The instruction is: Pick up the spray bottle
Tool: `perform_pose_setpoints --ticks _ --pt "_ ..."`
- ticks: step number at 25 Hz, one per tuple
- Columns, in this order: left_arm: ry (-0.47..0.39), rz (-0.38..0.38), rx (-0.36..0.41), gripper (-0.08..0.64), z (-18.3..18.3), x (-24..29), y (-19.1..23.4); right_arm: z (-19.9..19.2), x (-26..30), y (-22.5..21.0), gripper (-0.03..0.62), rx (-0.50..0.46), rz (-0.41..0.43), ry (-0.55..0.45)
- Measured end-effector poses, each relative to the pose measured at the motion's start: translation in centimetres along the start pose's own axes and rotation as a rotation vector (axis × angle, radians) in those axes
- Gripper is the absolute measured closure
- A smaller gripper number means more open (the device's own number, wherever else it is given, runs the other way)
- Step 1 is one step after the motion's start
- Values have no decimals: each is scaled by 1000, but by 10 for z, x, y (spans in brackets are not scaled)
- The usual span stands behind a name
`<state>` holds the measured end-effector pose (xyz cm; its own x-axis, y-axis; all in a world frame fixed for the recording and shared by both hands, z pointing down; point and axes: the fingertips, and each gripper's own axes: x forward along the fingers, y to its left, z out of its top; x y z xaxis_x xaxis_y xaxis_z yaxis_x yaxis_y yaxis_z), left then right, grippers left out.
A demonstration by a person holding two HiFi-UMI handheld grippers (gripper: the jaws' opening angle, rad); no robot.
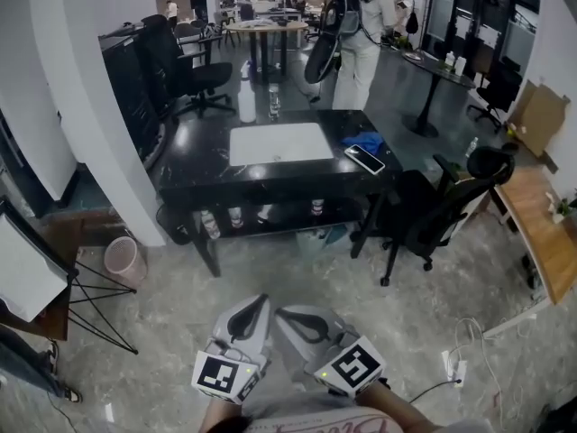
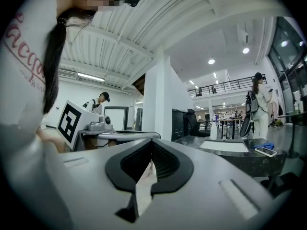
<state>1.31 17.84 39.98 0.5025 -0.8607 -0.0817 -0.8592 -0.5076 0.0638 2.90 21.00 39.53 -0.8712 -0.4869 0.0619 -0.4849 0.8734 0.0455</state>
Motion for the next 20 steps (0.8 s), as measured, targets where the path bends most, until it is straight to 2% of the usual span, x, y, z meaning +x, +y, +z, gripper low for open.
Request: perform_pose_setpoints --ticks 10,20 --pt "-9 -1 33 560 9 61 72 9 68 -64 590 -11 -3 -25" --pt "-8 -66 55 560 24 127 152 36 156 -136 590 -26 -64 -65"
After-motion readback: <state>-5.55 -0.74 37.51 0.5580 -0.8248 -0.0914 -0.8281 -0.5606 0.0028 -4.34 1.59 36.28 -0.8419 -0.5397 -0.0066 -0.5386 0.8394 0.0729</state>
